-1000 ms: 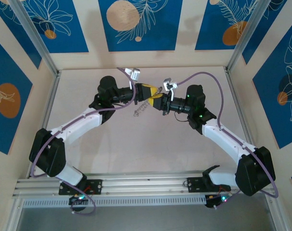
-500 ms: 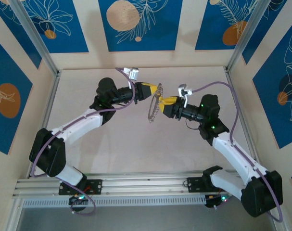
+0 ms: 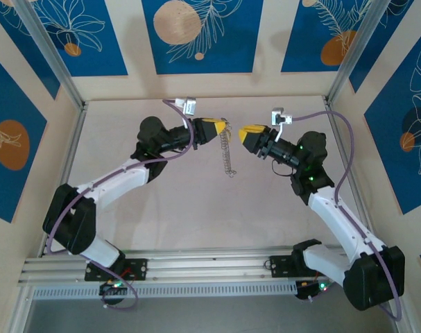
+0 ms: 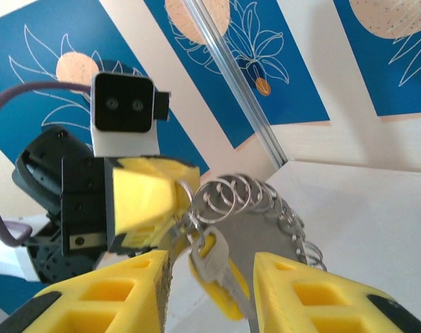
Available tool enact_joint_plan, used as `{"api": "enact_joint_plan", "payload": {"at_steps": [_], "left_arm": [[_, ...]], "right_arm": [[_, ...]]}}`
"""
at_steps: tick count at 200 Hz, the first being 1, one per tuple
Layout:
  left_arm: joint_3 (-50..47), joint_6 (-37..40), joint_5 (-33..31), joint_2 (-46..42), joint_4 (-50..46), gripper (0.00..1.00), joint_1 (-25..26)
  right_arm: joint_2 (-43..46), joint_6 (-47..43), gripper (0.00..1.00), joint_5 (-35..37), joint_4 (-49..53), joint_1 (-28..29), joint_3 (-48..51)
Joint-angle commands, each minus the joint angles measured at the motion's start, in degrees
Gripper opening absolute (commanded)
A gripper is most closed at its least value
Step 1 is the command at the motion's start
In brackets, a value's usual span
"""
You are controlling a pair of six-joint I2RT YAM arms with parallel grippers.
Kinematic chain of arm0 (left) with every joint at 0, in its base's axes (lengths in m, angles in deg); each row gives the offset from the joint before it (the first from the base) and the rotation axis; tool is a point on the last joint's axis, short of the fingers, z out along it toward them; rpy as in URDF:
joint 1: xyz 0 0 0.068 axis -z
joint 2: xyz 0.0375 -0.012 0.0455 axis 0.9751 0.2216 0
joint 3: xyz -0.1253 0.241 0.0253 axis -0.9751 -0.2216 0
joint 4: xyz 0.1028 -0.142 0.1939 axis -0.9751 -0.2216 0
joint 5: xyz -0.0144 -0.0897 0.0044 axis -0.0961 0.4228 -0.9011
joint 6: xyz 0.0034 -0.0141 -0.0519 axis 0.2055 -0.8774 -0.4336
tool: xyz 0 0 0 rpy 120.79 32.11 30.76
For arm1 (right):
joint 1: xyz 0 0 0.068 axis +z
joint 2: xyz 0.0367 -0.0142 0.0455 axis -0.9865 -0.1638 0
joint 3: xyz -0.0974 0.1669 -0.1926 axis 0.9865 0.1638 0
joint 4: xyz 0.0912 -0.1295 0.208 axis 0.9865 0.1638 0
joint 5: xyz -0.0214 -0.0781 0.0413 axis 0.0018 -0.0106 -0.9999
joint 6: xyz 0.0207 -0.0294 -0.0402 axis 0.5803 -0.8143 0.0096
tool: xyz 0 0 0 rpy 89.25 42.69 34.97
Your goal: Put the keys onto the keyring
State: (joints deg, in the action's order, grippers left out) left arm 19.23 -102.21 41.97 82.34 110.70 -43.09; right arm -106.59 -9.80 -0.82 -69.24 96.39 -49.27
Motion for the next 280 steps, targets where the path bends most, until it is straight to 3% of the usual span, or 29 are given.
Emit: {"api": "enact_joint_plan", "payload": {"at_steps": [1, 46, 118, 210, 280], "left_arm": [[-0.2, -2.4, -1.0, 0.6, 7.3, 0.0, 0.7], [-0.3, -3.8, -0.8, 1.3, 9.1, 0.0, 0.7], [-0.4, -4.3, -0.6, 1.3, 10.0, 0.0, 0.8], [0.0, -4.4, -0.5, 1.8, 10.0, 0.0, 1.0], [0.0, -4.0, -0.5, 1.7, 9.5, 0.0, 1.2]], "right_arm": [[-2.3, 5.4, 0.37, 1.1, -7.2, -0.3, -2.6], [-7.0, 8.5, 0.34, -1.8, -13.0, -0.3, -4.4], [-10.6, 8.8, 0.16, -3.3, -14.6, 2.6, -4.9], [-6.8, 5.0, 0.13, -1.7, -11.2, 4.8, -2.9], [-5.3, 4.8, 0.24, -0.6, -11.2, 4.9, -1.9]]}}
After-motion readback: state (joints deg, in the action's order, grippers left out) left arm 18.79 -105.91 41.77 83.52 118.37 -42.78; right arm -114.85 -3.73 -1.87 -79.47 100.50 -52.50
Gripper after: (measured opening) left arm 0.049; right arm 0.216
